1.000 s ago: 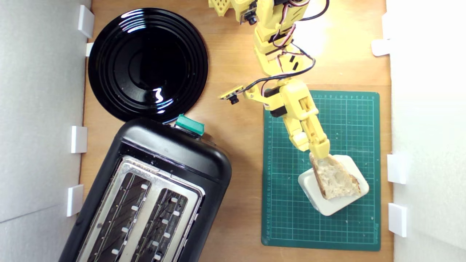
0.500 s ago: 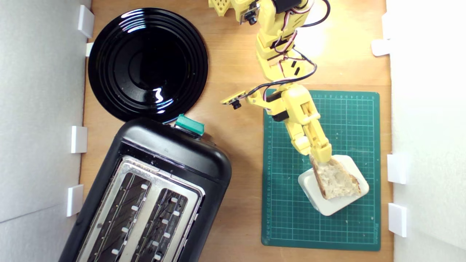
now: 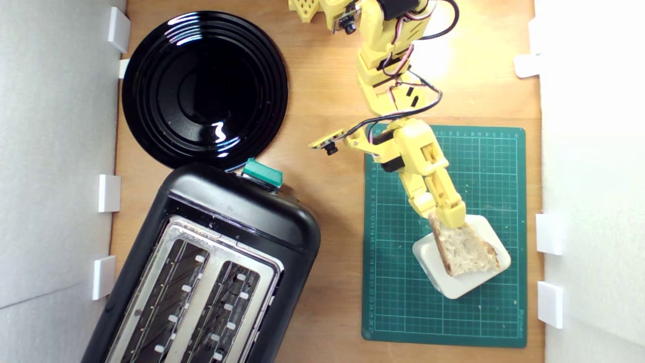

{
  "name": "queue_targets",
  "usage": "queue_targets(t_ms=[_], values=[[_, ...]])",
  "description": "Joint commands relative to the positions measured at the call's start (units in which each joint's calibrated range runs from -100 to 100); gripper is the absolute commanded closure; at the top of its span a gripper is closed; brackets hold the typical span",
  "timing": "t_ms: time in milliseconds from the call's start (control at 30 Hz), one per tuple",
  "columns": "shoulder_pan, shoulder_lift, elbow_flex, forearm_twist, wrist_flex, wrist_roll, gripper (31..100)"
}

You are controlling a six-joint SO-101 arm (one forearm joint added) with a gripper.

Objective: Pick bread and place in toaster

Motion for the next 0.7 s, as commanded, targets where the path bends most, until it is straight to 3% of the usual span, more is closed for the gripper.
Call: queue_targets(t_ms=[0,667], values=[[-1.1,-0.9,-2.7,-0.6,0.2,0.3,44.6],[-1.1,2.2,-8.1,-0.6,2.8,0.4,44.6]])
